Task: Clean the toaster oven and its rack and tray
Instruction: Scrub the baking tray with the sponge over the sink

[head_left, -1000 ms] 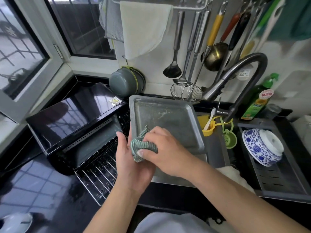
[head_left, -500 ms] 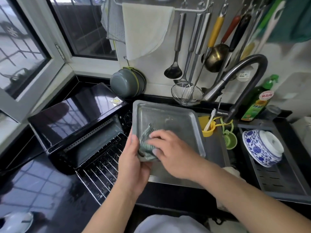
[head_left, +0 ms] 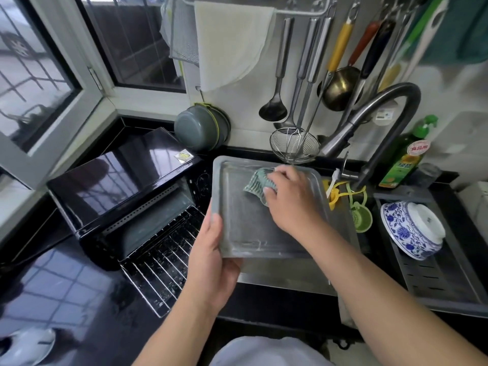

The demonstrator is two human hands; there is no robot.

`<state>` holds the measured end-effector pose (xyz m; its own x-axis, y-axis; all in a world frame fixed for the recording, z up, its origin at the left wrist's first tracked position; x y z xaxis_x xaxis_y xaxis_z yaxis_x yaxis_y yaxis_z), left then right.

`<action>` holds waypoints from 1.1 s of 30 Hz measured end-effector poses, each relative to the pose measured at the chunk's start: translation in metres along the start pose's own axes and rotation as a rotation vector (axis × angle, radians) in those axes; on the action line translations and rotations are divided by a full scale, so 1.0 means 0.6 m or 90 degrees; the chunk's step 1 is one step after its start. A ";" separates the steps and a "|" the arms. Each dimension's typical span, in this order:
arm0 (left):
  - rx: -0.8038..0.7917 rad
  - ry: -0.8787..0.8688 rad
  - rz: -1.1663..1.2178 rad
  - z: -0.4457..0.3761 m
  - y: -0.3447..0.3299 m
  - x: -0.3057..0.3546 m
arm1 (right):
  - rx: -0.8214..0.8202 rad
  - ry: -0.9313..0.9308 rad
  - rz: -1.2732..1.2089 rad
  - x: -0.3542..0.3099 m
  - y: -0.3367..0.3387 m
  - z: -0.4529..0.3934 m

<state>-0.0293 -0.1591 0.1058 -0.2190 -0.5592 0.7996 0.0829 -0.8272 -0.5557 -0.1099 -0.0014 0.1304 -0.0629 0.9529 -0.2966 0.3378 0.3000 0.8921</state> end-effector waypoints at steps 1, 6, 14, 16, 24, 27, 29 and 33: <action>-0.011 0.000 -0.012 0.002 -0.007 -0.002 | -0.002 0.021 -0.066 -0.023 0.002 -0.002; -0.024 -0.010 -0.003 0.002 -0.006 0.003 | -0.014 0.171 -0.102 -0.056 -0.001 0.005; 0.003 -0.013 0.040 -0.011 0.007 0.006 | -0.078 0.066 -0.060 -0.059 0.007 0.008; 0.018 -0.010 0.045 -0.017 0.016 0.003 | -0.111 0.151 -0.139 -0.087 0.006 0.037; 0.075 0.009 0.089 -0.038 0.031 0.009 | -0.168 -0.237 -0.598 0.008 0.061 0.002; 0.066 0.015 0.087 -0.036 0.021 0.010 | -0.194 -0.260 -0.568 0.009 0.041 -0.030; 0.049 0.019 0.091 -0.031 0.013 0.009 | -0.074 -0.162 -0.217 0.022 0.039 -0.041; 0.041 -0.008 0.061 -0.031 0.015 0.016 | -0.083 0.067 -0.198 -0.014 0.037 -0.001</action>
<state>-0.0487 -0.1708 0.1044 -0.1945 -0.6358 0.7470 0.1658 -0.7719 -0.6138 -0.1024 -0.0027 0.1529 -0.2429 0.8127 -0.5297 0.1654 0.5728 0.8029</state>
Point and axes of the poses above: each hand's wrist, its own z-axis away from the middle knuckle, its own y-axis out of the back of the hand, x = y × z, the point moved 6 cm from there along -z, towards the middle knuckle, and after that the axes turned 6 degrees about x, right-handed, at the moved point
